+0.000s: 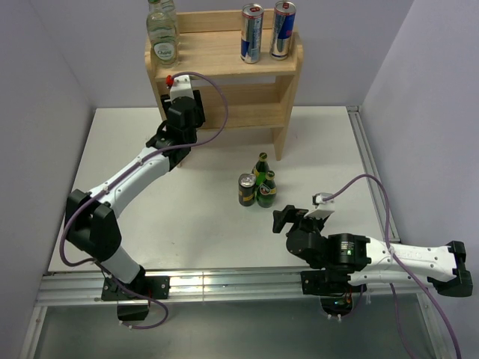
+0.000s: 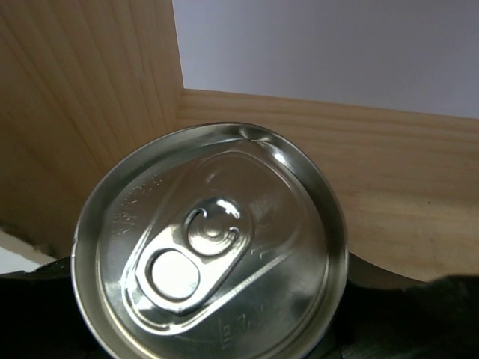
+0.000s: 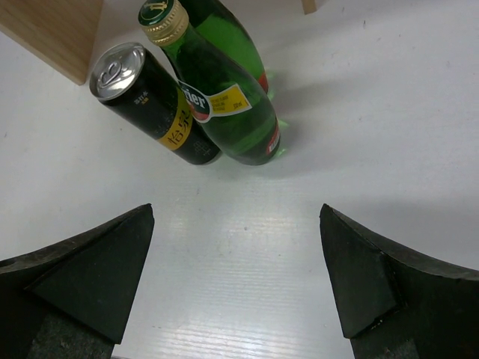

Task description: Place and organize the beverage onto the shelf

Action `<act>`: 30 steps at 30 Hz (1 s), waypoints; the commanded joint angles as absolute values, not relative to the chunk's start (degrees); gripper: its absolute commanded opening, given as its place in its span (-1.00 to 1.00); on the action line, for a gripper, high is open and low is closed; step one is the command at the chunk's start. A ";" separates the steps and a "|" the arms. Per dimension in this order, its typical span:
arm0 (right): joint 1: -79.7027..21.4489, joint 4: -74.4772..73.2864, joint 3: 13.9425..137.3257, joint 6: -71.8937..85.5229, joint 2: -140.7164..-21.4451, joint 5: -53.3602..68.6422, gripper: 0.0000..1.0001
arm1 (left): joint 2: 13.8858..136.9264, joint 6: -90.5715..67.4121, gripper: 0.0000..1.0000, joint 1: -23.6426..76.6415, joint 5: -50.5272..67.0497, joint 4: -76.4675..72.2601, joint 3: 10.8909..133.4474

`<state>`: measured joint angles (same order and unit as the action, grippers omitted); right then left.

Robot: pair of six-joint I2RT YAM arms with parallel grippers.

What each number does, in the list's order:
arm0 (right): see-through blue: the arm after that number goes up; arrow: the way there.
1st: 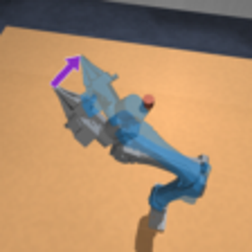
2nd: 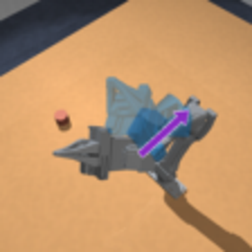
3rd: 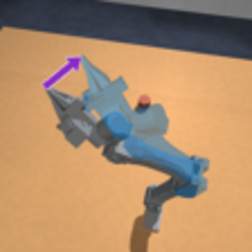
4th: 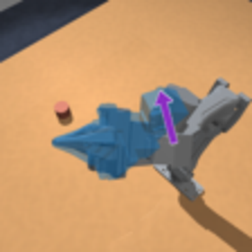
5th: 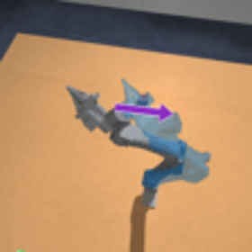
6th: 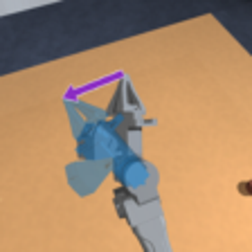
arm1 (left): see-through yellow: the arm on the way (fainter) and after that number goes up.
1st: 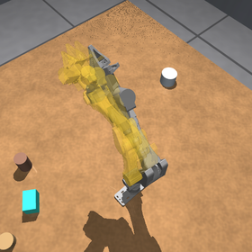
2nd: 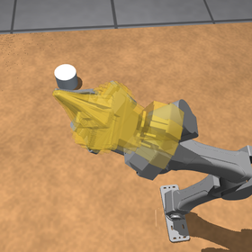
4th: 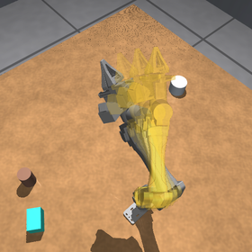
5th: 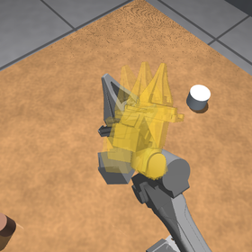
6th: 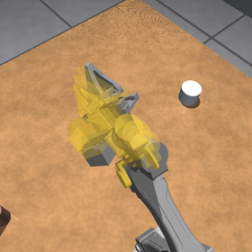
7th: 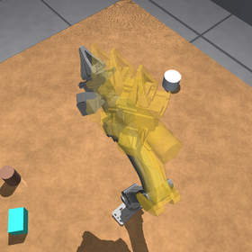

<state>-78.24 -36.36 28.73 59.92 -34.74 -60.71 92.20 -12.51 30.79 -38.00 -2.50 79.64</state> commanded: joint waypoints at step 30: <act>-78.66 -33.75 28.21 59.68 -36.48 -62.23 0.97 | 102.92 -8.44 -0.12 27.07 -41.14 -15.91 83.76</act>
<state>-78.24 -35.11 28.49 58.89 -36.88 -60.71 100.42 -10.15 28.21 -41.93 -19.84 82.59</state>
